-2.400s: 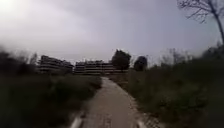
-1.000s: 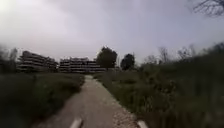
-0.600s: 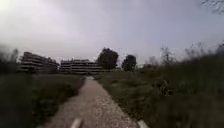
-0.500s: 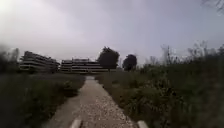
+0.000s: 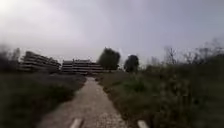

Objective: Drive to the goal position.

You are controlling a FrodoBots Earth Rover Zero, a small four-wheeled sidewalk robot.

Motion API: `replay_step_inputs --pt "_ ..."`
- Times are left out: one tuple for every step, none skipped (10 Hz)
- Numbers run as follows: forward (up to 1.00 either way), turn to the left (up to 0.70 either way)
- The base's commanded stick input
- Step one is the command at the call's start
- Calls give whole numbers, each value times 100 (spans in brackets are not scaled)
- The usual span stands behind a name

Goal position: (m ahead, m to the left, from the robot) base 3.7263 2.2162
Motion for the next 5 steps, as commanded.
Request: replay_step_inputs --pt "70 19" --pt "70 32" --pt "70 2" --pt "70 0" --pt "70 0"
